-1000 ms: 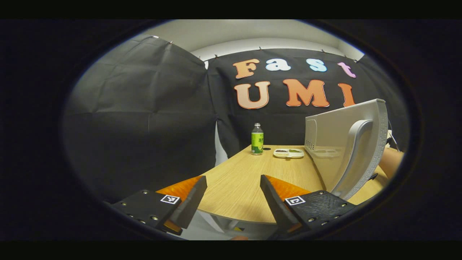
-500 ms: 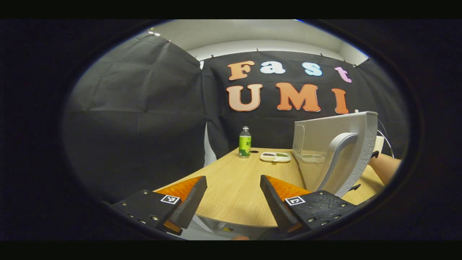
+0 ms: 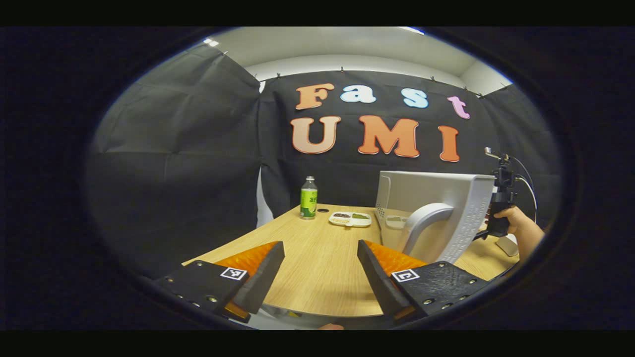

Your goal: Open the microwave oven with the left hand, put the food in, and close the microwave oven.

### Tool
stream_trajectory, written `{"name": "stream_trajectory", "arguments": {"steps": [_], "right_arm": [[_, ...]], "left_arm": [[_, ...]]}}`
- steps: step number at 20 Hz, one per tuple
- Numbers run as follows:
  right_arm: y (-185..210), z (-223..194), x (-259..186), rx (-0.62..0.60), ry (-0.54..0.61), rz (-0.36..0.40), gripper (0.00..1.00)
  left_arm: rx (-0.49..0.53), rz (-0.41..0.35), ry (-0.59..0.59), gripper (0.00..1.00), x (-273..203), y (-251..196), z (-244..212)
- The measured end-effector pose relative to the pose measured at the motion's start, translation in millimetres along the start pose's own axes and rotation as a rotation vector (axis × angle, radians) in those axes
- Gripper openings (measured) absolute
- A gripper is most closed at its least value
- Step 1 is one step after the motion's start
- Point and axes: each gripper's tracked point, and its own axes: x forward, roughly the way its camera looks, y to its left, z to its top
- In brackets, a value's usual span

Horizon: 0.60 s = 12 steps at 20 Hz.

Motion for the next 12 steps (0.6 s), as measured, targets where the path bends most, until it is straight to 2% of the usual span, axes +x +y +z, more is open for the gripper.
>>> {"name": "stream_trajectory", "arguments": {"steps": [3,6,12], "right_arm": [[-4,10,-39,-0.020,-0.041,0.074,0.79],[-23,18,-76,-0.064,-0.053,0.121,0.81],[-81,56,-129,-0.024,-0.145,0.115,0.84]], "left_arm": [[0.018,-0.011,-0.004,0.87,-2,-9,2],[0.027,-0.054,-0.013,0.87,-5,-27,5],[0.014,-0.188,-0.037,0.87,-4,-90,13]]}}
